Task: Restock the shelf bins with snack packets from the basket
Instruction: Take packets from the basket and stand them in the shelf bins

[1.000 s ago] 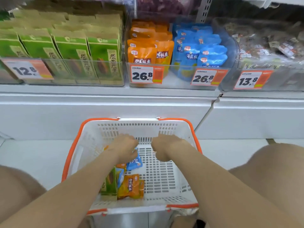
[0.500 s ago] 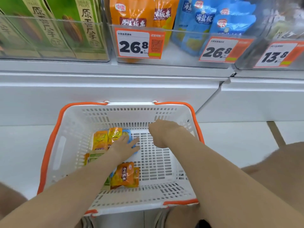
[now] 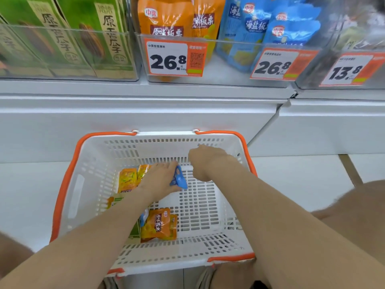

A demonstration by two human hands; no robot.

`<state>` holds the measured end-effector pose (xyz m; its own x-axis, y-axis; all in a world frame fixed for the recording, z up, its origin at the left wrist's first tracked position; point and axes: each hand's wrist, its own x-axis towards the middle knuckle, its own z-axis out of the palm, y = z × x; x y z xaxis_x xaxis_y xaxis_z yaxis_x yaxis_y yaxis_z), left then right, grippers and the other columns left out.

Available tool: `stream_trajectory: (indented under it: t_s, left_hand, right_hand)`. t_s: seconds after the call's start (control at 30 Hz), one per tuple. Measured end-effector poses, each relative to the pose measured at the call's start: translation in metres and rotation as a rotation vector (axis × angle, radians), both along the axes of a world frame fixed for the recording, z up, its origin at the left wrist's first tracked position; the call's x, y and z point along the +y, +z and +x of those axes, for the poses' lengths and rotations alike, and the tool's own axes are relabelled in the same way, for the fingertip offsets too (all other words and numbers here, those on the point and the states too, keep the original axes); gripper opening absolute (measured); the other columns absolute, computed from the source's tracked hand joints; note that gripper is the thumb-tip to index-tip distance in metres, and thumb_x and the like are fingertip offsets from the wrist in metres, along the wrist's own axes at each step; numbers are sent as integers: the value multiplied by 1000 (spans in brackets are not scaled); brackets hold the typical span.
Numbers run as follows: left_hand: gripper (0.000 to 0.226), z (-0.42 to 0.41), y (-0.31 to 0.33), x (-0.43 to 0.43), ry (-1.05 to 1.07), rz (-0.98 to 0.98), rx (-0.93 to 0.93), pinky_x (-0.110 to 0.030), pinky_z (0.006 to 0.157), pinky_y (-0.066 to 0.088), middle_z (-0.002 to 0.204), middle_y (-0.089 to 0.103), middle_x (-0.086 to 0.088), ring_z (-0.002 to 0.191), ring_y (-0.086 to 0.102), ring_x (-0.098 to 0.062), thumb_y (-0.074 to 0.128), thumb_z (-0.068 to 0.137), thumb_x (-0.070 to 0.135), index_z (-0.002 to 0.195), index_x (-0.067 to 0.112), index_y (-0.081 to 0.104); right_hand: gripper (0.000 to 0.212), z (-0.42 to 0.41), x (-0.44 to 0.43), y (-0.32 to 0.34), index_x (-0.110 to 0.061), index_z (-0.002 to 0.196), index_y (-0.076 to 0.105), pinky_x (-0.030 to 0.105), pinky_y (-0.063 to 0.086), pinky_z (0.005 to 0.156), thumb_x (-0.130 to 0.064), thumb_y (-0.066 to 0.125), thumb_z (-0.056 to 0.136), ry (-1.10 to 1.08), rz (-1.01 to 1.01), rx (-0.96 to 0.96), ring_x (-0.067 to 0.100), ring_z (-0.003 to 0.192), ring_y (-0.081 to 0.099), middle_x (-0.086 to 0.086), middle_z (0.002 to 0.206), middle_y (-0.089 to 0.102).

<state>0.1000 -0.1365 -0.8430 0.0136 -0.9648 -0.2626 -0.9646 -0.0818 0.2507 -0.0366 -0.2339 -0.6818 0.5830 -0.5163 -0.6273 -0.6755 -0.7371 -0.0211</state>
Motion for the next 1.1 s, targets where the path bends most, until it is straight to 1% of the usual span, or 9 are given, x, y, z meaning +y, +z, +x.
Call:
stream_trajectory:
  t_s: [0.07,0.13,0.2,0.3,0.37,0.53,0.83,1.0,1.1]
  left_hand:
    - [63,-8,20,-1,247,-38,402,-28,64,45,102,64,6,82,63,-12,76,89,55,129,25,39]
    - [60,-19,44,-6,395,-121,660,-30,64,53,103,66,8,83,67,-9,78,89,52,126,26,40]
    - [58,-32,75,-12,482,-218,832,-37,69,60,103,69,10,82,72,-9,82,87,49,123,25,44]
    - [61,-51,122,-21,579,-382,969,-28,66,60,104,69,12,82,73,-3,82,84,54,123,23,48]
    - [63,-57,147,-23,592,-478,992,-28,69,61,108,68,13,88,72,-3,84,81,56,122,24,48]
    - [59,-57,186,-25,583,-623,1001,-37,79,63,110,72,15,94,73,-3,90,82,25,125,26,50]
    - [51,-62,245,-35,556,-696,952,-51,83,62,108,75,11,95,75,-11,88,77,35,115,34,53]
    - [55,-50,309,-60,403,-775,878,-54,82,62,113,75,4,94,77,-20,86,81,35,122,38,49]
    - [49,-53,343,-77,335,-931,750,-44,76,62,104,72,11,87,75,-10,84,85,26,119,34,49]
  right_hand:
    - [11,-3,-8,8,-13,88,51,38,51,75,-5,54,94,-61,14,-28,25,85,58,5,93,55]
    - [6,-6,-22,18,-11,95,59,38,57,80,-8,54,93,-161,87,-73,26,88,63,9,99,64]
    - [23,-11,-36,37,-10,114,64,40,62,84,-14,60,92,-324,199,-154,28,93,71,12,107,71]
    - [26,-23,-49,74,-9,109,74,41,65,85,-18,80,85,-454,315,-297,21,91,78,9,97,79]
    - [28,-29,-53,96,-11,108,72,39,65,82,-13,85,83,-464,340,-376,20,83,79,10,87,80]
    - [13,-33,-56,142,-5,108,69,41,66,79,-2,64,97,-386,219,-501,26,85,79,20,88,78]
    - [21,-43,-48,200,-19,101,69,41,66,69,-4,60,89,-244,-63,-570,17,64,76,7,70,76]
    - [22,-54,-65,232,-25,102,59,37,57,76,-16,71,86,-244,-290,-849,23,88,69,-1,82,64]
    - [23,-64,-81,243,-27,95,65,33,58,74,-9,65,81,-376,-382,-1147,13,78,70,-1,73,72]
